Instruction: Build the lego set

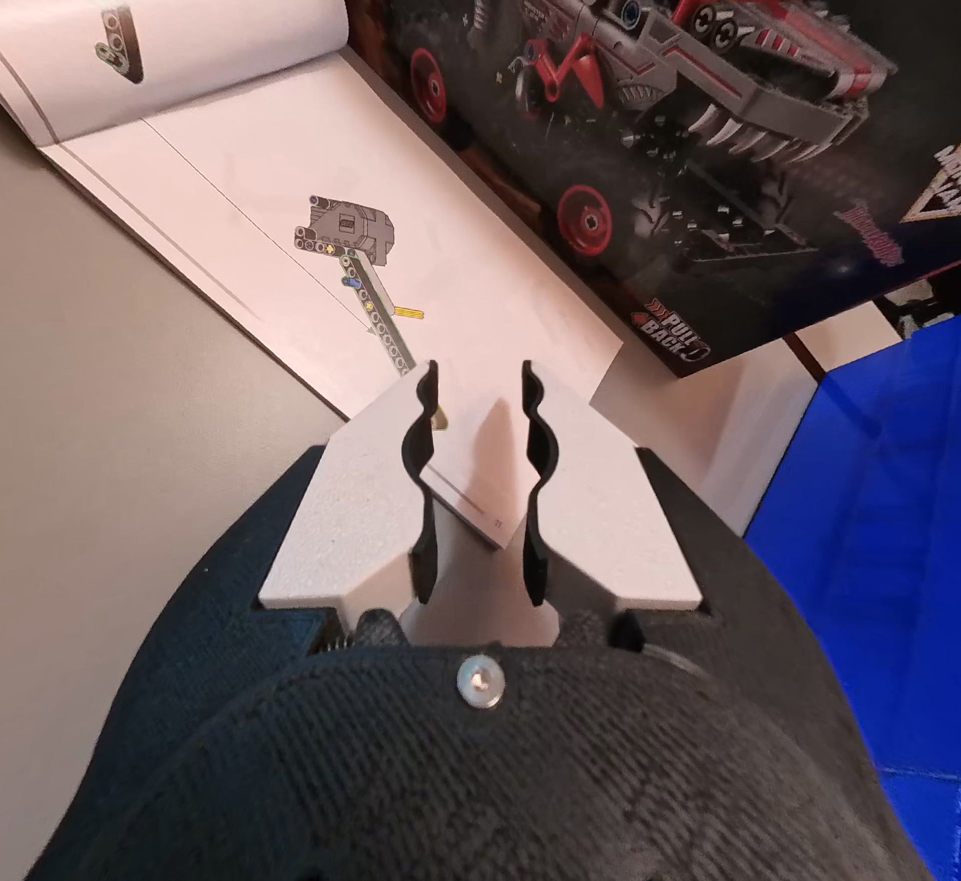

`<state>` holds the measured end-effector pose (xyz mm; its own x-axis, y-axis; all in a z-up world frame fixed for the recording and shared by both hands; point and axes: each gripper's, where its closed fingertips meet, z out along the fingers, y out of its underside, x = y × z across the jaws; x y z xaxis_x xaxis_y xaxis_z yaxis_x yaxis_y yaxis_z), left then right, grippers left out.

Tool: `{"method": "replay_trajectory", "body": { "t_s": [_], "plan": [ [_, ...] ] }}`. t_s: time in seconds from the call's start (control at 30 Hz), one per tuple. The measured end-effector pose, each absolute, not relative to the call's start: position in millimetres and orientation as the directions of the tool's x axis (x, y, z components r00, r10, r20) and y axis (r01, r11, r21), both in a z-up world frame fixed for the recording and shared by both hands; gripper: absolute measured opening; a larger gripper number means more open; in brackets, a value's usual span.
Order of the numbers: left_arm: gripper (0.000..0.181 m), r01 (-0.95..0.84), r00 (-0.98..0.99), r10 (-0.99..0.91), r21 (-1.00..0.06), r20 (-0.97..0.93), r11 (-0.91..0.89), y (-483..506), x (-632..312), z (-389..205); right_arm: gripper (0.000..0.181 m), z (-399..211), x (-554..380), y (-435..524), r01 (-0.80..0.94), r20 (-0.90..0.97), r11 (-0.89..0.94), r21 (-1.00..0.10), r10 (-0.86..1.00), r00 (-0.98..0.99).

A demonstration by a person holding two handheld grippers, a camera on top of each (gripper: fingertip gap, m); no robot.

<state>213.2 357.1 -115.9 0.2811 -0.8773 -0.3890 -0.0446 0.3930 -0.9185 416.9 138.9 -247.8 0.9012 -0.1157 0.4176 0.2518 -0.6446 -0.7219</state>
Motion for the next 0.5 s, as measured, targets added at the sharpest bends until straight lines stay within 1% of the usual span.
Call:
{"method": "replay_trajectory", "body": {
  "t_s": [0.2, 0.23, 0.27, 0.3, 0.5],
  "plan": [
    [0.0, -0.083, 0.243, -0.884, -0.917, -0.399, 0.391, 353, 218, -125, 0.02, -254, 413, 138, 0.266, 0.415, -0.663, -0.7, -0.075, 0.907],
    [0.0, -0.108, 0.211, -0.891, -0.916, -0.401, 0.386, 350, 221, -131, 0.014, -256, 411, 138, 0.273, 0.413, -0.668, -0.692, -0.057, 0.909],
    [0.0, -0.148, 0.173, -0.901, -0.915, -0.397, 0.375, 346, 225, -140, 0.002, -258, 407, 138, 0.283, 0.407, -0.675, -0.682, -0.028, 0.913],
    [0.0, -0.184, 0.141, -0.909, -0.912, -0.393, 0.366, 343, 228, -150, 0.0, -260, 406, 138, 0.291, 0.411, -0.679, -0.674, -0.017, 0.912],
    [0.0, -0.381, -0.037, -0.916, -0.841, -0.4, 0.383, 326, 239, -202, 0.0, -260, 406, 133, 0.315, 0.436, -0.713, -0.626, 0.015, 0.9]
  ]
}}
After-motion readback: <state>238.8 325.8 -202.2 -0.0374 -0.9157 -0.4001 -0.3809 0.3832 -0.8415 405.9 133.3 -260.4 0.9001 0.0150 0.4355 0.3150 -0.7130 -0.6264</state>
